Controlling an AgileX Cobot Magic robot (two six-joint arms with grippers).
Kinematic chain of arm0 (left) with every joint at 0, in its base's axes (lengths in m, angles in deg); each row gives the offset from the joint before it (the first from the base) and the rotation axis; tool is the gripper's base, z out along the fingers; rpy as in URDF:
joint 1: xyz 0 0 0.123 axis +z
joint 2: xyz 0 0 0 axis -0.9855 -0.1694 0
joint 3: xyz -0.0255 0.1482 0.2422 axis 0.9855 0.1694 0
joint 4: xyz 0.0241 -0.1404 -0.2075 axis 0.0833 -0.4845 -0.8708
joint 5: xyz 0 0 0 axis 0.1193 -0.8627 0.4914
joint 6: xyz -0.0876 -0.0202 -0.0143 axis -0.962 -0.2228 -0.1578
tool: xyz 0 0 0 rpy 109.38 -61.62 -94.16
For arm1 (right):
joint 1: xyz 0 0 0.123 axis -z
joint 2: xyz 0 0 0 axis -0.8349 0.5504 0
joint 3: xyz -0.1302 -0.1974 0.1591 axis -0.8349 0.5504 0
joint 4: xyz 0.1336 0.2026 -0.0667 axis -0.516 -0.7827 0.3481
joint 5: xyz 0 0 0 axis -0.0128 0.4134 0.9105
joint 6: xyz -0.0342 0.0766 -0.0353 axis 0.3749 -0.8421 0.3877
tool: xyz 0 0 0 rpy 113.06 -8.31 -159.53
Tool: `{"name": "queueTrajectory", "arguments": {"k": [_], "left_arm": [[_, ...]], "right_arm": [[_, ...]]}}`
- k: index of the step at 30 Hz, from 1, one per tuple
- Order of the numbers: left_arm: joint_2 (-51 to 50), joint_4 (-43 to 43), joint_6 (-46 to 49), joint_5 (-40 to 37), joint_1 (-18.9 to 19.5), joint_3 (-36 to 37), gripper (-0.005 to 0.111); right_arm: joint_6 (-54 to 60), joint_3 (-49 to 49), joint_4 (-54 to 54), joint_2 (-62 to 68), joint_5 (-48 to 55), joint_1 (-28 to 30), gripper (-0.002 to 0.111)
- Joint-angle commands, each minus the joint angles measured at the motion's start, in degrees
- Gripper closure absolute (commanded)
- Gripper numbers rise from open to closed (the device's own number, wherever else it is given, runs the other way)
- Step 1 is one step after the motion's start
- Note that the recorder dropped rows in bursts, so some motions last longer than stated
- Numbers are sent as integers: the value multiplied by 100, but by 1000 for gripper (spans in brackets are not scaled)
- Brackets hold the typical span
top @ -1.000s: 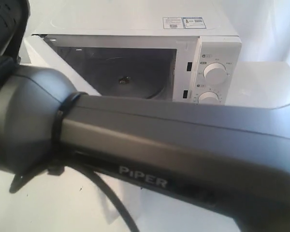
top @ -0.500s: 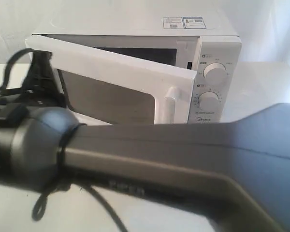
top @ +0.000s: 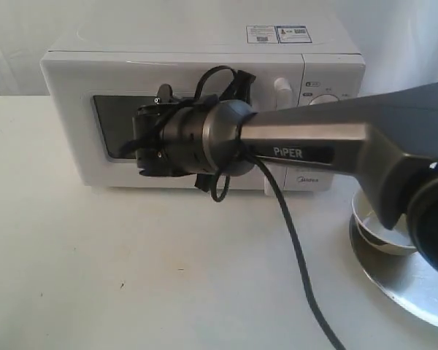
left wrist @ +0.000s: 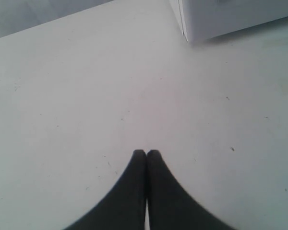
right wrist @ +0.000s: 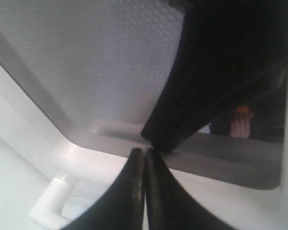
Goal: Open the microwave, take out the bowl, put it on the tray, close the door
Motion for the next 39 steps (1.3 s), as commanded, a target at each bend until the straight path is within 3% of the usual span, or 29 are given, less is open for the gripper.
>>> {"name": "queueTrajectory", "arguments": {"k": [1, 2, 6, 11, 27, 33, 39], "left_arm": [[19, -18, -27, -5, -23, 12, 107], [19, -18, -27, -5, -23, 12, 107], [19, -18, -27, -5, -23, 12, 107], [19, -18, -27, -5, -23, 12, 107], [19, -18, -27, -5, -23, 12, 107], [19, -18, -27, -5, -23, 12, 107], [19, -18, -27, -5, -23, 12, 107]], "right_arm": [[-218, 408, 275, -234, 435, -264, 108], [-283, 476, 275, -320, 435, -430, 108], [-1345, 1064, 1420, -1111, 435, -2049, 108], [-1755, 1508, 1626, -2125, 435, -2980, 108], [-2334, 4649, 1097, -5878, 435, -2967, 108], [-2334, 4839, 95, -7101, 435, -2967, 108], [-2334, 4839, 56, -7843, 435, -2967, 108]]}}
